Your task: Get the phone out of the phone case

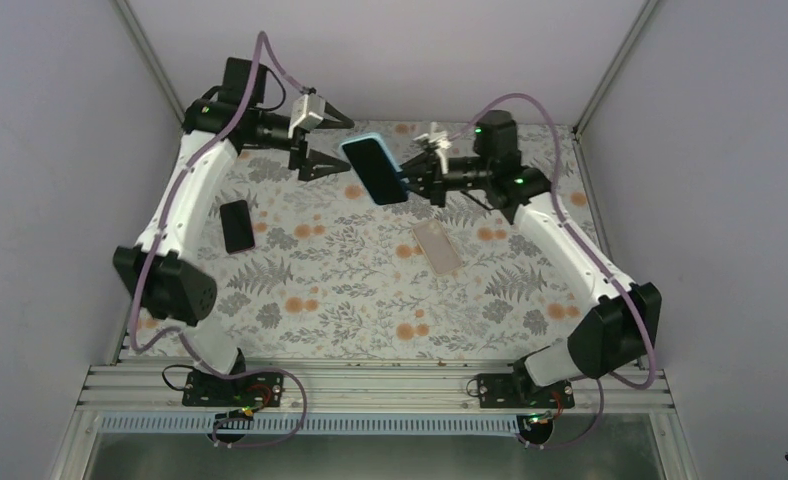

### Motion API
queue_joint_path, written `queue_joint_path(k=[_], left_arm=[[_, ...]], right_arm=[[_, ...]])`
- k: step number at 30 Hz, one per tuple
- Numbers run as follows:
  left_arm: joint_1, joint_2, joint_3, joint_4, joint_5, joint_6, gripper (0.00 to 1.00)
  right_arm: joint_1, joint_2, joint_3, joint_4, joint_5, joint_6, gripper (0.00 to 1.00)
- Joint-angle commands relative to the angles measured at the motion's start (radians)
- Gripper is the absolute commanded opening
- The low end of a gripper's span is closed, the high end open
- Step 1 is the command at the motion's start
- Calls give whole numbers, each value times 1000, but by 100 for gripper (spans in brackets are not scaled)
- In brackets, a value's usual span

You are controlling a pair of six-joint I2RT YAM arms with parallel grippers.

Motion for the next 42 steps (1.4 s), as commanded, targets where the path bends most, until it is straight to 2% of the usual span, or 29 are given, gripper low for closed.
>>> queue_joint_path(k=[1,3,5,6,8,10,14,20,25,32,42], left_arm=[[-1,-240,-229,532,-433,-238,96],[-30,-335,-389,775,-627,-262,98],[-84,-405,-532,937,-788,-260,99],[-119,-406,-564,967,-853,-267,99],[-197,-383,-582,1031,-999,-298,100],[-268,-352,-607,1118,-1073,-306,100],[-408,-273,-600,1210,-1225,-284,100],[-440,-225,-660,1329,-1309,-316,99],[-442,-173,-699,1442,-1357,-335,100],[-453,-84,-638,1434,-1337,-378,100],[-463,-23,-604,1456,-1406,-405,100]], right_arm=[[-136,-75,-27,-21,-106,-64,3],[-177,-49,-28,-38,-114,-62,3],[-201,-6,-18,-25,-95,-15,3],[-205,18,-5,-13,-56,26,3],[-206,71,28,63,33,159,3],[-207,126,91,106,146,293,3],[-217,240,189,166,214,499,3],[-219,351,311,158,265,595,3],[-218,387,333,169,264,624,3],[-217,420,366,166,248,639,3],[-217,415,353,194,230,648,3]])
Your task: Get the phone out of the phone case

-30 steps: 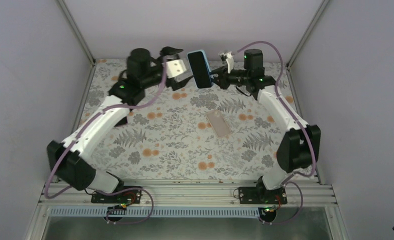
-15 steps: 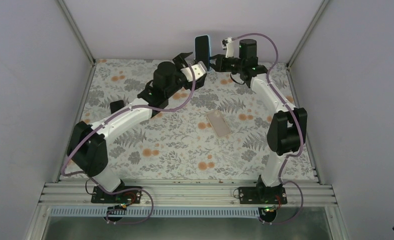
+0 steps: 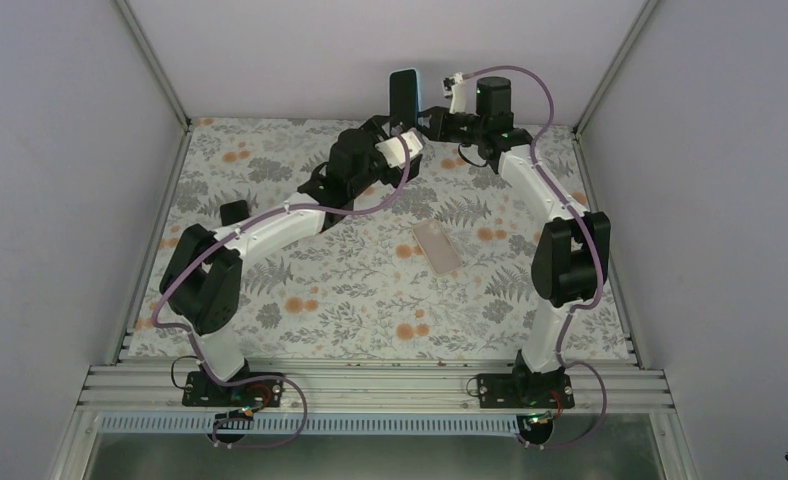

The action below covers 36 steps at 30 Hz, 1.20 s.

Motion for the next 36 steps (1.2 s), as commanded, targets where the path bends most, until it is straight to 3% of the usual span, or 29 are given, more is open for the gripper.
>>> queue_joint_path(k=[1,9,30,36], left_arm=[[-4,13,54,55,-48,-31,100],[-3,6,64,45,-23,-59,98],[13,70,35,127,-146,1,96],[48,47,20,159,-173,-46,95]], right_arm=[[-2,-15,30,94,-37,22,4],[2,-27,12,102,-24,9,3],[19,-86,-29,137,-58,50,3],[20,-107,-50,139,-57,43,3]])
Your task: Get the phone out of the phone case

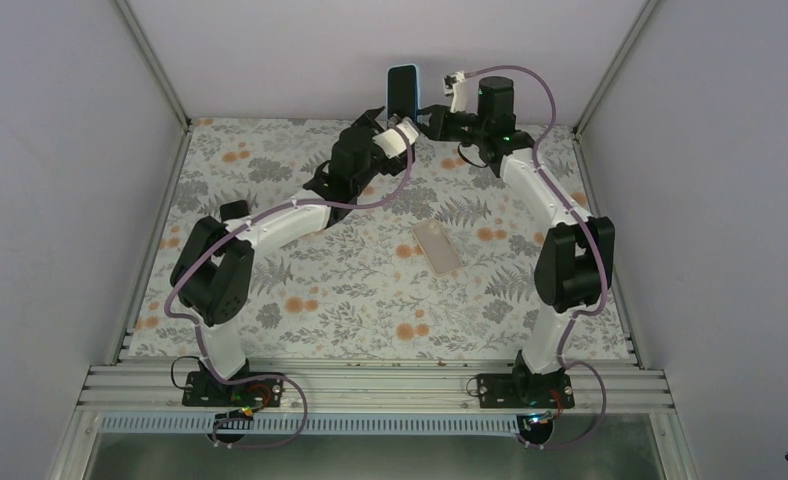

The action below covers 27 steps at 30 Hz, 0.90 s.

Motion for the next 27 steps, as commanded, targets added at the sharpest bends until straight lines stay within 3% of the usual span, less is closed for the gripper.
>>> queue_joint_path(k=[1,5,10,27], left_arm=[[32,-31,-4,47,-19,-35,94],[26,-69,-11,-19,155,-53,93],[11,-84,-19,-61,262,-96,93],[7,-72,68,-104,214,-93,94]], right_arm=[[10,-72,-19,78,-35,8,3],[10,-52,-13,81,-28,6,3],[11,-19,27,71,-21,1,3],[13,-13,32,59,-13,-16,3]])
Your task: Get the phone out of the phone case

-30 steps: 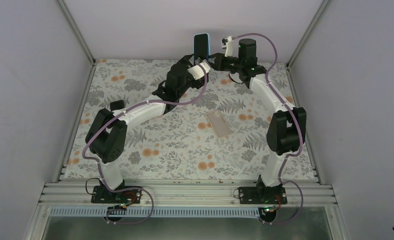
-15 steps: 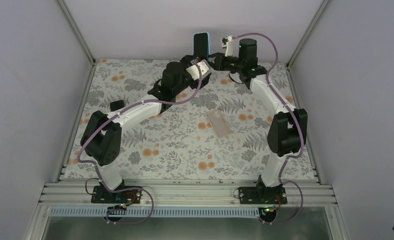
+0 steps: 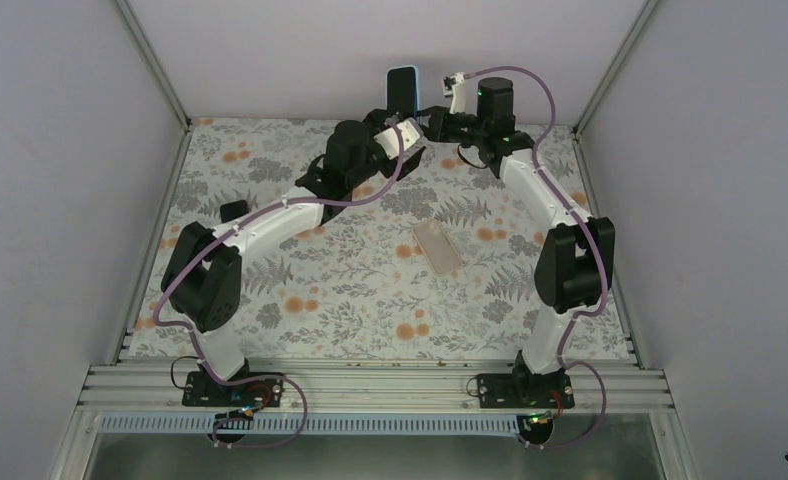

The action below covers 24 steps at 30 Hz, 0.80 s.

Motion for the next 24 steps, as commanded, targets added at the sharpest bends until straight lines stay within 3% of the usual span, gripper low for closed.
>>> queue_joint_path(k=[1,24], left_arm=[[-1,-18,56,-2,-17,-7,94],[17,42,68,49,-200,102,94]], right_arm=[[8,2,45,59,-14,-11,3],[16,-6,39,64,-27,7,3]])
